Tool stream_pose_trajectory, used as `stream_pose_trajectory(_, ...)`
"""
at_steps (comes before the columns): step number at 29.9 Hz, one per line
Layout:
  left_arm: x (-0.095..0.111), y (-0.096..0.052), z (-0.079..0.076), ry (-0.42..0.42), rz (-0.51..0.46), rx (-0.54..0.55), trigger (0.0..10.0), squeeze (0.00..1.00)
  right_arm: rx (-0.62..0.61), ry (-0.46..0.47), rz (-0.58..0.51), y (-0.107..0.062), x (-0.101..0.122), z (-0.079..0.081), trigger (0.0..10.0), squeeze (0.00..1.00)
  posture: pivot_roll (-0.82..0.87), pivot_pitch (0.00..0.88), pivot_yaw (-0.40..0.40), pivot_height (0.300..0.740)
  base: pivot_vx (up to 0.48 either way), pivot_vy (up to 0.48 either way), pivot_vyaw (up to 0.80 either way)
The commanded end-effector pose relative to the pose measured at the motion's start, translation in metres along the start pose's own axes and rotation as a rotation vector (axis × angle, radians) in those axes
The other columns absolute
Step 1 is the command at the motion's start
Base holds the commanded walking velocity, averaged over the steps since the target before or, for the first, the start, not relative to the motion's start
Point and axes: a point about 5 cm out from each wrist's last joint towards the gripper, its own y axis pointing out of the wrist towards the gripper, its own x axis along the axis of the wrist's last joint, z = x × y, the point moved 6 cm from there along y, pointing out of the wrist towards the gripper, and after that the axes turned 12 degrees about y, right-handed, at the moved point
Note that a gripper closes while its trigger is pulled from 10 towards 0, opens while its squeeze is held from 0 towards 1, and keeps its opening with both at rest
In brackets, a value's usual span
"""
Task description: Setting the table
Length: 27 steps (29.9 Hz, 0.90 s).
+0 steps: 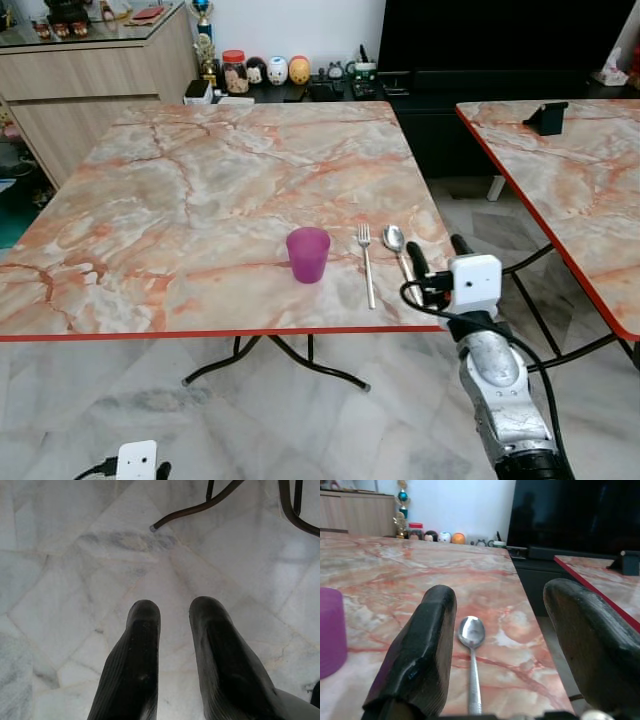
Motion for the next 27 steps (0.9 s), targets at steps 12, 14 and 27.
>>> stream_pose_trajectory(12, -0.002, -0.001, 0.000, 0.013, 0.004, -0.009, 10.0, 0.00, 0.021, 0.015, -0.005, 0.009, 0.003, 0.011, 10.0, 0.00, 0.04, 0.000, 0.017, 0.740, 0.000, 0.000, 0.00)
stream_pose_trajectory(14, -0.002, -0.001, 0.000, 0.014, 0.004, -0.009, 10.0, 0.00, 0.021, 0.015, -0.004, 0.009, 0.003, 0.011, 10.0, 0.00, 0.04, 0.000, 0.017, 0.740, 0.000, 0.000, 0.00)
stream_pose_trajectory(27, -0.007, -0.002, -0.002, 0.019, 0.023, -0.017, 10.0, 0.00, -0.009, 0.007, -0.024, 0.013, 0.009, 0.005, 10.0, 0.00, 0.05, 0.000, 0.011, 0.740, 0.074, 0.000, 0.00)
